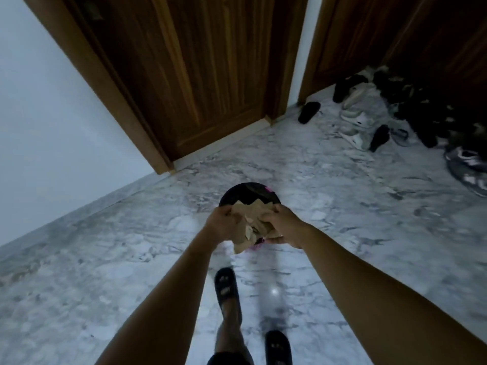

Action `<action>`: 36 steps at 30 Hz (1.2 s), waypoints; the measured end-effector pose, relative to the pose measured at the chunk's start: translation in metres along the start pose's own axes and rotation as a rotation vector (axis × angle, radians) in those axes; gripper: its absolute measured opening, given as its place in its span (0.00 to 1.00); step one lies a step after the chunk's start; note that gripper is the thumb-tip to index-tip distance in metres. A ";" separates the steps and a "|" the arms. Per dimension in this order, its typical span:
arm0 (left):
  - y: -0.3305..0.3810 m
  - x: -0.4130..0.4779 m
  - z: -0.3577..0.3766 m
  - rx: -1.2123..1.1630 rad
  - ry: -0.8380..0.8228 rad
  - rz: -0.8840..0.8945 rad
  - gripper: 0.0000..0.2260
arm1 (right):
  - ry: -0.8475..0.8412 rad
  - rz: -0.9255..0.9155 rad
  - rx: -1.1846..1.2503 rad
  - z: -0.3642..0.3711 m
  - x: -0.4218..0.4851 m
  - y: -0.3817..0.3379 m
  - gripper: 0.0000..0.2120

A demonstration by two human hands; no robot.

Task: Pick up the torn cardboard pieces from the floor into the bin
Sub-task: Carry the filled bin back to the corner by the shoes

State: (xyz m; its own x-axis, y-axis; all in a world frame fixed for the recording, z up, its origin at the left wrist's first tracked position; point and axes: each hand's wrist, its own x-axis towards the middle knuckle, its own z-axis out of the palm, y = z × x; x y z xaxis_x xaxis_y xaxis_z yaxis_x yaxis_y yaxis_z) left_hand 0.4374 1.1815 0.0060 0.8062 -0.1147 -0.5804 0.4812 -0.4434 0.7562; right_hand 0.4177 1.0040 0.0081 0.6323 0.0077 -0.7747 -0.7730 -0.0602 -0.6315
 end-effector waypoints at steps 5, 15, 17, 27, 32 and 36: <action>-0.017 0.144 0.017 0.079 -0.096 -0.087 0.13 | 0.111 0.081 0.096 -0.019 0.121 -0.004 0.23; -0.112 0.377 0.028 0.309 -0.172 -0.256 0.32 | 0.419 0.199 -0.177 -0.032 0.349 0.069 0.46; -0.135 0.401 0.024 0.375 -0.121 -0.292 0.35 | 0.473 0.246 -0.198 -0.042 0.376 0.094 0.41; -0.209 0.471 0.027 0.440 -0.099 -0.428 0.44 | 0.507 0.383 -0.074 -0.053 0.455 0.163 0.26; -0.241 0.490 0.025 0.400 -0.089 -0.462 0.50 | 0.618 0.420 0.075 -0.059 0.446 0.190 0.17; -0.157 0.445 0.053 0.481 -0.166 -0.409 0.42 | 0.698 0.408 0.128 -0.092 0.384 0.184 0.09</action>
State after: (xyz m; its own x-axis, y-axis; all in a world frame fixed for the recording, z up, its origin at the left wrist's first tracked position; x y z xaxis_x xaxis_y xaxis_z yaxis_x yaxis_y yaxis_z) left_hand 0.7028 1.1526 -0.3871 0.5087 0.0289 -0.8604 0.4994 -0.8241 0.2675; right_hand 0.5228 0.9043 -0.4030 0.1538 -0.6155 -0.7730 -0.9224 0.1911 -0.3357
